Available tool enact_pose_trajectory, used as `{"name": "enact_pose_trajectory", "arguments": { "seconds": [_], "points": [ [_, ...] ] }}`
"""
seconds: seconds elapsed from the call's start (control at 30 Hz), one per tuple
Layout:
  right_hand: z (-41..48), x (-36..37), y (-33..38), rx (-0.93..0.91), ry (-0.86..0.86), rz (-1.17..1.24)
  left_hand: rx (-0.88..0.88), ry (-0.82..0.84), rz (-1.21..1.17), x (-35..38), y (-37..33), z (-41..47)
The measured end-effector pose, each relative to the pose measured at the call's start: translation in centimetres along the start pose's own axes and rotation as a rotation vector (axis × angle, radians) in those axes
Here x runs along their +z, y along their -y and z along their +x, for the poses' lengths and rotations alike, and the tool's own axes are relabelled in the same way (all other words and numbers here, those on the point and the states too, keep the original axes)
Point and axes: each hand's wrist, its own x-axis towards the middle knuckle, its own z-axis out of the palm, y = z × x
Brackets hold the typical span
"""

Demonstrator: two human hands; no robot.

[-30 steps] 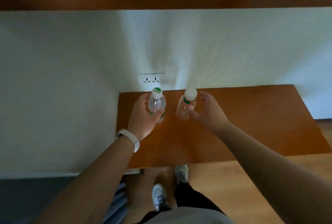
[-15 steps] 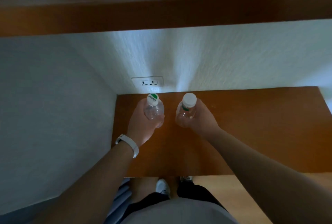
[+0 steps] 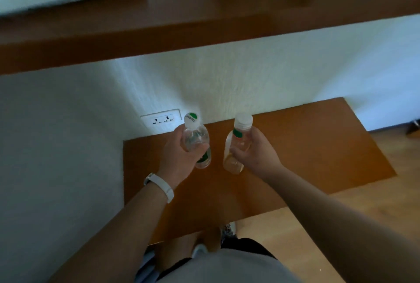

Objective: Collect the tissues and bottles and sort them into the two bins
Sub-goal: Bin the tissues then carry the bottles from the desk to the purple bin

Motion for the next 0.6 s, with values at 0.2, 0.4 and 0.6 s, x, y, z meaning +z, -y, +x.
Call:
{"name": "enact_pose_trajectory", "arguments": {
  "seconds": [0.2, 0.4, 0.6],
  "points": [
    [-5.1, -2.9, -0.9, 0.073, -0.161, 0.009, 0.143, 0.173, -0.04, 1.2, -1.4, -1.8],
    [-11.3, -5.9, -2.8, 0.186, -0.35, 0.088, 0.238, 0.364, -0.085, 4.7, -2.6, -3.7],
    [-17.0, -10.0, -6.1, 0.234, -0.477, 0.143, 0.296, 0.5, -0.062, 9.6, -5.3, -6.3]
  ]
}}
